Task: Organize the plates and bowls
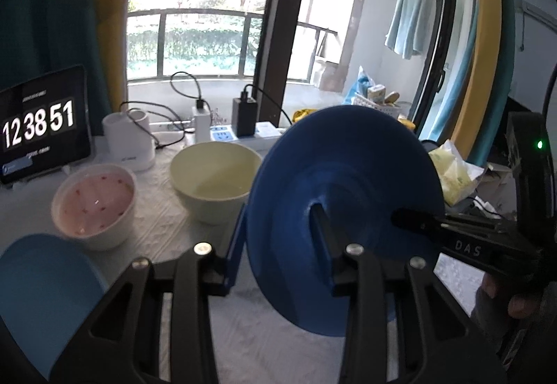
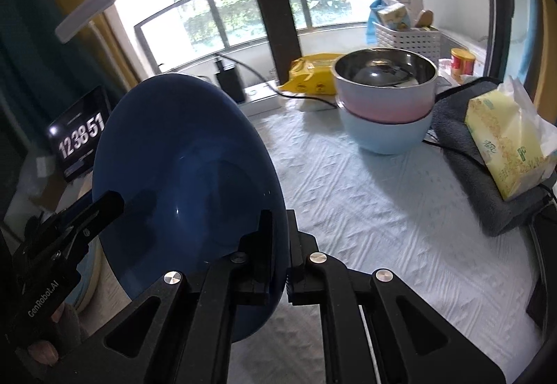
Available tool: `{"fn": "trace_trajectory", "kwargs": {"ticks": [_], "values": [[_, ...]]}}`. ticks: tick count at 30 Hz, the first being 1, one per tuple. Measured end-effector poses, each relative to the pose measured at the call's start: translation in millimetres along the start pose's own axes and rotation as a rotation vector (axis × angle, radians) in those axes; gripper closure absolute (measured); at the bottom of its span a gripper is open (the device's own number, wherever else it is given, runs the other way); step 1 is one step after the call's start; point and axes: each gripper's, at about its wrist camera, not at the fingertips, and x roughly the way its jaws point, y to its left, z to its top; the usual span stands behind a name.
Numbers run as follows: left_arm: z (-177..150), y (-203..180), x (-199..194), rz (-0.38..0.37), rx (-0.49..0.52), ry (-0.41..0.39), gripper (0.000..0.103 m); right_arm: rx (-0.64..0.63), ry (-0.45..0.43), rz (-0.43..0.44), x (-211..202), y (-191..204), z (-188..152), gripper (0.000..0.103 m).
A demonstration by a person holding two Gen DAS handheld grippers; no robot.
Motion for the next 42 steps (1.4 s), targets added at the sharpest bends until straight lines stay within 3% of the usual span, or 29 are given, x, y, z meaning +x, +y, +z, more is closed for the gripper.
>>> {"fn": "trace_trajectory", "kwargs": {"ticks": [18,27,42], "values": [[-34.2,46.1,-71.3,0.082,-0.002,0.008,0.066,-0.113,0.123,0.101,-4.0,74.8,-39.7,0.089],[-51.4,54.9,-62.9,0.096,-0.015,0.080,0.066,-0.138,0.159,0.093,8.3,88.7,-54.3,0.082],[-54.4,58.1,-48.0,0.108,-0.022,0.118,0.064,-0.157,0.139,0.062,21.3,83.8,-53.4,0.082]]}}
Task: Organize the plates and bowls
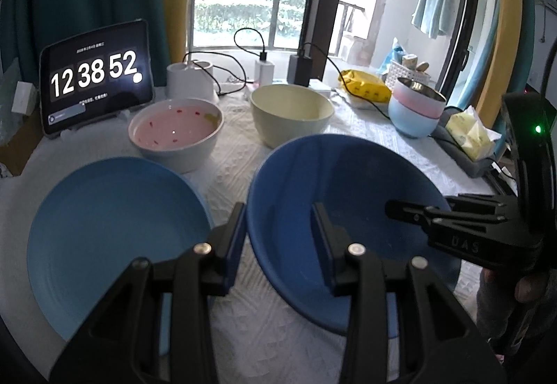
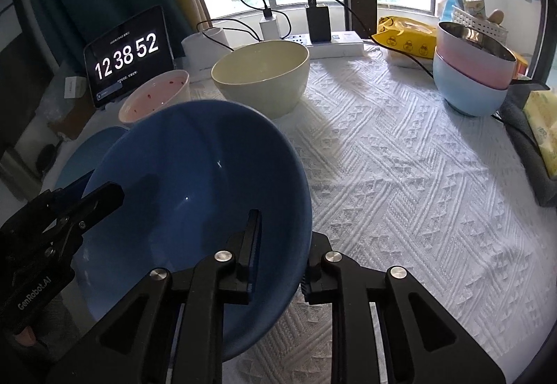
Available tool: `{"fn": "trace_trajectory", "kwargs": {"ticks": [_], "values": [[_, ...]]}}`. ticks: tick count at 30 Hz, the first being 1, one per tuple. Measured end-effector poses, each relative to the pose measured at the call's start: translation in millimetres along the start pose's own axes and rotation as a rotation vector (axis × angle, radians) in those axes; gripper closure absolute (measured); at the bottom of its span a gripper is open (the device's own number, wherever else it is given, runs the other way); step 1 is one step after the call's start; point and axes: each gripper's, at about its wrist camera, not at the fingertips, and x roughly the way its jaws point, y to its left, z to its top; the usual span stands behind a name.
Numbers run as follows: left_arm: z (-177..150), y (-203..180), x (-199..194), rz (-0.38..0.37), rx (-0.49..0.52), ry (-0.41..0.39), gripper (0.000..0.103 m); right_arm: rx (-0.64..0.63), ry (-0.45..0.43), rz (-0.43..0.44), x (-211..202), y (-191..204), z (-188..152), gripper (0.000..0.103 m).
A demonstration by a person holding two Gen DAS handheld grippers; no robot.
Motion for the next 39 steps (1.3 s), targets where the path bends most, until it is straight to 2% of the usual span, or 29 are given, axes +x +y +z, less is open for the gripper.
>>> {"fn": "trace_trajectory", "kwargs": {"ticks": [4,8,18,29,39], "values": [[2.1,2.2,-3.7,0.007,-0.004,-0.014,0.064,-0.018,-0.012,-0.012,-2.1,2.9,0.0,0.082],[5.0,4.9,-9.7,0.005,-0.013,-0.038,0.059,-0.031,-0.031,-0.023,-7.2,5.3,2.0,0.080],[14.5,8.3,-16.2,0.019,-0.008,-0.067,0.058,-0.040,-0.069,-0.050,-18.3,3.4,10.4,0.076],[39.4,8.3,-24.2,0.015,0.014,-0.132,0.058,-0.049,-0.114,-0.057,-30.0,1.8,25.0,0.075],[58.7,9.5,-10.5,0.030,0.021,-0.127,0.058,-0.045,-0.140,-0.061,-31.0,-2.0,40.0,0.075]]}}
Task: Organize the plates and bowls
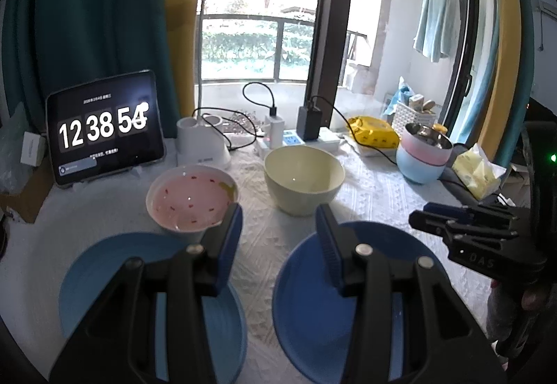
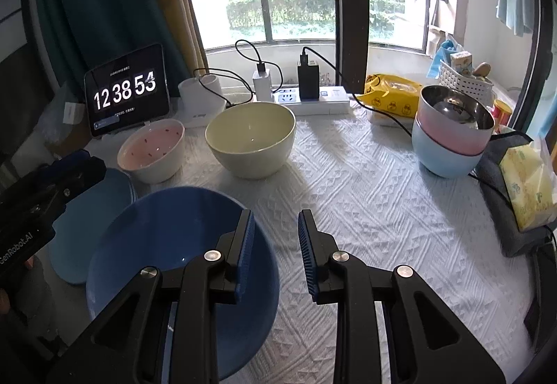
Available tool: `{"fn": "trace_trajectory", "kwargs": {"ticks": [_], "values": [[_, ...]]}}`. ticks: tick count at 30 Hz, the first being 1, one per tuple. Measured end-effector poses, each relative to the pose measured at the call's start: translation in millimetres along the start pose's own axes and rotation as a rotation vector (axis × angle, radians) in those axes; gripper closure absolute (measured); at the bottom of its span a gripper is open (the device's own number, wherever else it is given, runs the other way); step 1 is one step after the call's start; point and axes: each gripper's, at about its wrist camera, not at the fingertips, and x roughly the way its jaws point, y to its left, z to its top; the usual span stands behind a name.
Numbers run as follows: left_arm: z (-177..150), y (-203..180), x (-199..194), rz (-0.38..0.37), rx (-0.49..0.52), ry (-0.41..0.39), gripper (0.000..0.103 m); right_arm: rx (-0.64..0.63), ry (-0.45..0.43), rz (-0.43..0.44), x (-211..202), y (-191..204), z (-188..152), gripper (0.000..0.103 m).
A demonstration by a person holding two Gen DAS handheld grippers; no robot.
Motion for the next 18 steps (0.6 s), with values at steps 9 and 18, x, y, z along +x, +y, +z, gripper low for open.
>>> {"fn": "trace_trajectory", "kwargs": {"ticks": [9,18], "values": [[18.0,2.1,32.1,-0.038,-0.041,0.057,0.058,0.025,-0.014,0.009,16.6,-11.0,21.6,0.075],[24.8,7.5,66.5,-0.014,-0.060,0.121,0.058,0.029,0.013,0.064,42.5,-14.9,42.2,0.075]]}}
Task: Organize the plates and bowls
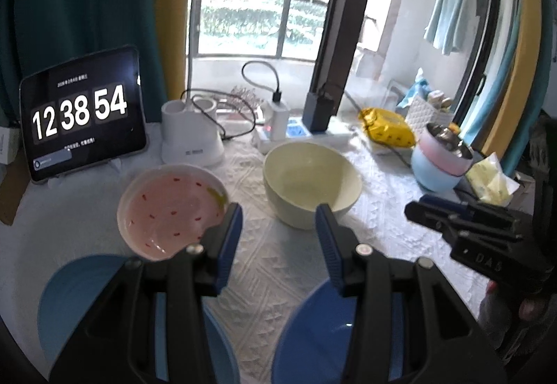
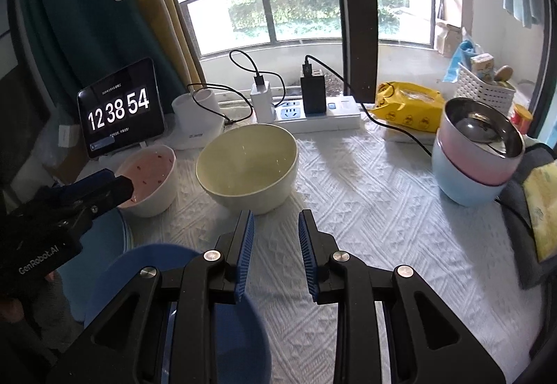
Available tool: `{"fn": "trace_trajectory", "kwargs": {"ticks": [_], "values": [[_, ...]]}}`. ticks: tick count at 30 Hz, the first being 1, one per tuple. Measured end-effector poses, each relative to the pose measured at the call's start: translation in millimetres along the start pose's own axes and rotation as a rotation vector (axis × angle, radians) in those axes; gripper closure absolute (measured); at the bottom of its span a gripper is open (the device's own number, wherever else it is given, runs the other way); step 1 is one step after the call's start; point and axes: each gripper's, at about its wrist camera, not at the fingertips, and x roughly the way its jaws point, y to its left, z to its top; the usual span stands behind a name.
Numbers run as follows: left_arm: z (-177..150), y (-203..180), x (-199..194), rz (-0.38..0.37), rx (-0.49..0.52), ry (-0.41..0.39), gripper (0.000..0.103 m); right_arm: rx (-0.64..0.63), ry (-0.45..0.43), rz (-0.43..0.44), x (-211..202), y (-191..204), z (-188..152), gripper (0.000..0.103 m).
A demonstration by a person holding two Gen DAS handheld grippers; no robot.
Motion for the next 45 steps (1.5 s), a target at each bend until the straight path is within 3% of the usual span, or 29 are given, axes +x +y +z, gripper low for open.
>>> {"fn": "trace_trajectory", "kwargs": {"ticks": [7,18,22,29,31,41,45], "values": [[15.9,-1.1,23.1,-0.033,-0.008,0.077,0.058,0.009,0.043,0.030,26.6,-15.6,20.2,0.075],[33.3,5.8,71.6,-0.058,-0.073,0.269,0.058,0.064,0.182,0.124,80.6,-27.2,37.1,0.075],[34.9,9.0,88.2,-0.067,-0.090,0.334,0.058,0.078,0.196,0.127,90.1,-30.0,40.4,0.075],[42.5,6.5,99.5,-0.039,-0.017,0.334,0.058,0.116,0.174,0.105,89.4,-42.8,47.8,0.074],[42.2,8.6,109.2,-0.059,-0.017,0.371,0.058,0.119,0.184,0.108,93.9,-44.1,48.5,0.068],[42.4,10.8,129.8,-0.084,0.026,0.420,0.058,0.154,0.256,0.198,121.1,-37.4,53.4,0.066],[42.6,11.2,135.9,-0.094,0.021,0.434,0.059,0.142,0.236,0.188,123.4,-35.1,53.8,0.066]]}}
